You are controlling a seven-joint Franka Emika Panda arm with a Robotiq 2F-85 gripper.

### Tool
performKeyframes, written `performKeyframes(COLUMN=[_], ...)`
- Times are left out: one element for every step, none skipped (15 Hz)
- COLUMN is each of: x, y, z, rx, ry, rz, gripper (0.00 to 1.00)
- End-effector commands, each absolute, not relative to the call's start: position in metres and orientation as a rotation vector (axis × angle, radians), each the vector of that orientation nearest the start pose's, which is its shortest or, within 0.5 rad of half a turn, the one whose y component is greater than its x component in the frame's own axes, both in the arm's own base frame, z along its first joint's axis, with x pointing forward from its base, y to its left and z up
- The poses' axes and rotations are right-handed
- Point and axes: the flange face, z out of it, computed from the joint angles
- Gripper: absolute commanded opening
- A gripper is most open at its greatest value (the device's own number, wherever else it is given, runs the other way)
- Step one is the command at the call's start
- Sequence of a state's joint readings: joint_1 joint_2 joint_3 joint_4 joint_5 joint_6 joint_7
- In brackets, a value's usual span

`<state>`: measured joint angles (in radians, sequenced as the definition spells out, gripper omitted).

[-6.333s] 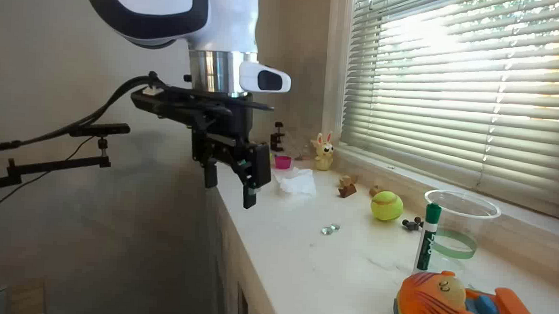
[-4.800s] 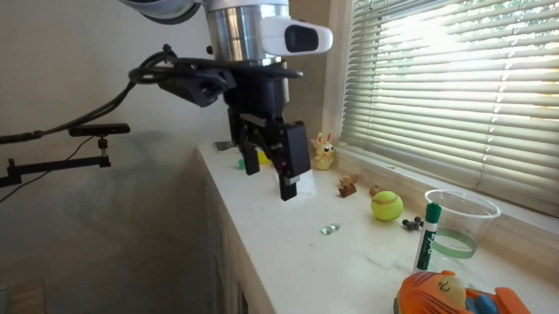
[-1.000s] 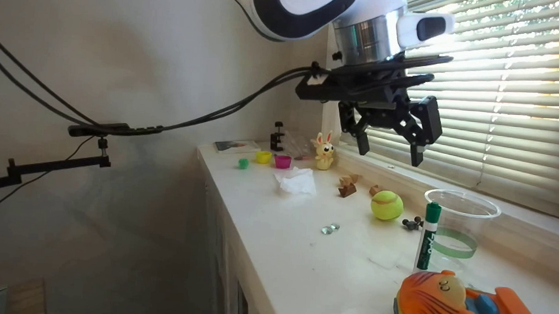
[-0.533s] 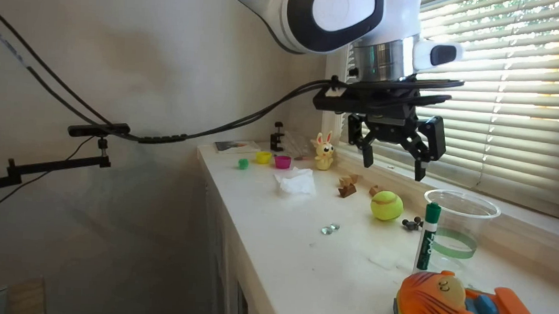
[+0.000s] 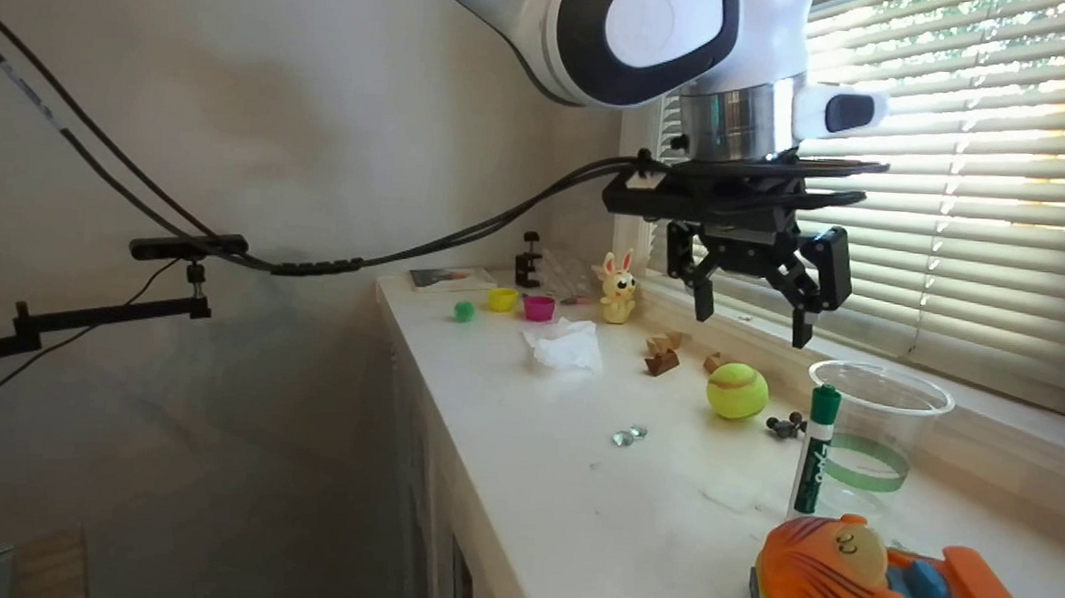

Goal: Put the tennis ball into the clear cup

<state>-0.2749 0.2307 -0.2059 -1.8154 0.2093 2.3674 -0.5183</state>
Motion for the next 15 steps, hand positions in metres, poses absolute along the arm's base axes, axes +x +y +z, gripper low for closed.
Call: performKeyframes(x=[0.601,0.606,0.61,0.615,0.619,0.624,0.628,0.633,0.637,0.641,0.645,0.649,0.651,0.654,0.656], y=[-0.296,-0.297,-0.298,-0.297,-0.297,-0.296,-0.295,-0.294,-0.291,-0.289,-0.286,-0.285,-0.283,-0.282,-0.282], z=[0.452,0.451,0.45,0.447,0.446,0.442,0.438,0.435,0.432,0.429,0.428,0.426,0.423,0.421,0.416], rx=[-3.12,-3.119,-3.114,-3.113,-3.112,-3.106,-3.1,-3.094,-3.082,-3.074,-3.067,-3.064,-3.066,-3.064,-3.066], ry=[0.109,0.105,0.103,0.1,0.103,0.098,0.094,0.093,0.085,0.079,0.072,0.064,0.059,0.05,0.047], rz=[-0.595,-0.6,-0.604,-0.605,-0.596,-0.596,-0.59,-0.591,-0.594,-0.6,-0.601,-0.604,-0.593,-0.588,-0.576], gripper=[1.0,1.0,1.0,1.0,1.0,1.0,1.0,1.0,1.0,1.0,1.0,1.0,1.0,1.0,1.0])
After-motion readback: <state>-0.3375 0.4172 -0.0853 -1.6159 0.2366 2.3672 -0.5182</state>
